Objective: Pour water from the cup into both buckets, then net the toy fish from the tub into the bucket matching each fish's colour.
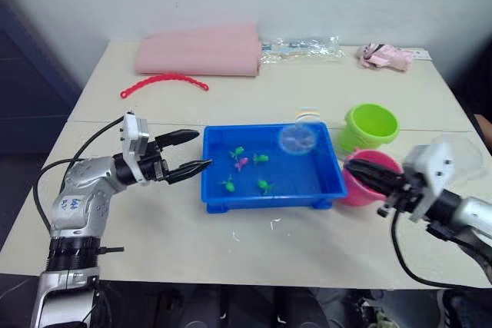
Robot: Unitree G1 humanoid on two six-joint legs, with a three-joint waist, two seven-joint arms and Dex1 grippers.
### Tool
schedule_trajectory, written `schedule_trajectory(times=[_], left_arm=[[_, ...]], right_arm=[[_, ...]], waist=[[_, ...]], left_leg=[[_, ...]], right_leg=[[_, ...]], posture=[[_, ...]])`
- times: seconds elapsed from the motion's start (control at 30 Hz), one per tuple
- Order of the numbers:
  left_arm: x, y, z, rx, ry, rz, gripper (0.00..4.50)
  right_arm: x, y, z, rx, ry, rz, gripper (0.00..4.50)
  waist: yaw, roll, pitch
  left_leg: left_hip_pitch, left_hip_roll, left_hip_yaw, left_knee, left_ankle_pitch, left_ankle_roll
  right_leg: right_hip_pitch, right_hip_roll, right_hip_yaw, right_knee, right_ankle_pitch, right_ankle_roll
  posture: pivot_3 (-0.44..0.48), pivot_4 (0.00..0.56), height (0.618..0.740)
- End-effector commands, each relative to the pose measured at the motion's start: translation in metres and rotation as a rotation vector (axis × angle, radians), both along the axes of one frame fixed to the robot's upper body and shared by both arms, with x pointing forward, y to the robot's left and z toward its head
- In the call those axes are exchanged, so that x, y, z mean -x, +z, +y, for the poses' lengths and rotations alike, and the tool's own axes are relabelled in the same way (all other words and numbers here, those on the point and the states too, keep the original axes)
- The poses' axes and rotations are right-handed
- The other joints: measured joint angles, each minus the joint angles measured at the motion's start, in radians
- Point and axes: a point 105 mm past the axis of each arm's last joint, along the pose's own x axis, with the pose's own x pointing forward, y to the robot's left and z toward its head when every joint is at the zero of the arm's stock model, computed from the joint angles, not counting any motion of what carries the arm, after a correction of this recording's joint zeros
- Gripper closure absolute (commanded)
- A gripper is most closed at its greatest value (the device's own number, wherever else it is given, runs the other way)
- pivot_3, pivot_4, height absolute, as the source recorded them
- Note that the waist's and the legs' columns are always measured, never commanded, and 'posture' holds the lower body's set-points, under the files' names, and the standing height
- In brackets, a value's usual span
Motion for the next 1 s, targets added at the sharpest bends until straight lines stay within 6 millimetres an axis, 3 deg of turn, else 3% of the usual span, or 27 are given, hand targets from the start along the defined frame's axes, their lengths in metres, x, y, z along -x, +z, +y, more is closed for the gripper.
schedule_trajectory(times=[0.03,0.2,0.43,0.6,1.0], left_arm=[[0.014,0.007,0.005,-0.042,-0.003,-0.014,0.08],[0.020,0.007,0.009,-0.072,0.009,-0.009,0.08],[0.022,0.004,0.005,-0.082,0.009,-0.010,0.08],[0.024,-0.005,0.008,-0.141,0.006,-0.012,0.08],[0.019,-0.006,0.011,-0.213,-0.040,-0.053,0.08]], right_arm=[[-0.008,-0.011,0.031,0.023,0.116,0.063,4.50],[-0.002,-0.018,0.058,0.051,0.272,0.120,4.50],[0.002,-0.021,0.063,0.073,0.341,0.170,4.50],[-0.009,-0.030,0.054,0.107,0.251,0.239,4.50],[-0.032,-0.043,0.065,0.108,0.163,0.265,4.50]], waist=[[0.001,0.000,0.000],[0.016,0.000,0.000],[0.016,0.000,0.000],[0.014,0.000,0.000],[0.013,0.000,0.000]], left_leg=[[0.000,0.000,0.001,0.000,0.000,0.000],[0.000,-0.001,0.002,0.000,0.000,0.000],[0.000,0.000,0.003,0.000,-0.001,0.000],[0.000,0.000,0.004,0.000,-0.001,0.000],[0.000,0.001,0.007,-0.001,-0.001,0.000]], right_leg=[[0.000,0.000,-0.001,0.000,0.000,0.000],[-0.001,0.000,-0.002,0.000,0.000,0.000],[-0.002,0.000,-0.002,-0.001,0.000,0.000],[-0.002,0.000,-0.001,-0.001,0.000,0.000],[-0.005,0.000,0.000,0.000,0.000,0.000]], posture=[[0.000,0.150,0.740],[0.000,0.150,0.740],[0.000,0.150,0.740],[0.000,0.150,0.740],[0.000,0.150,0.740]])
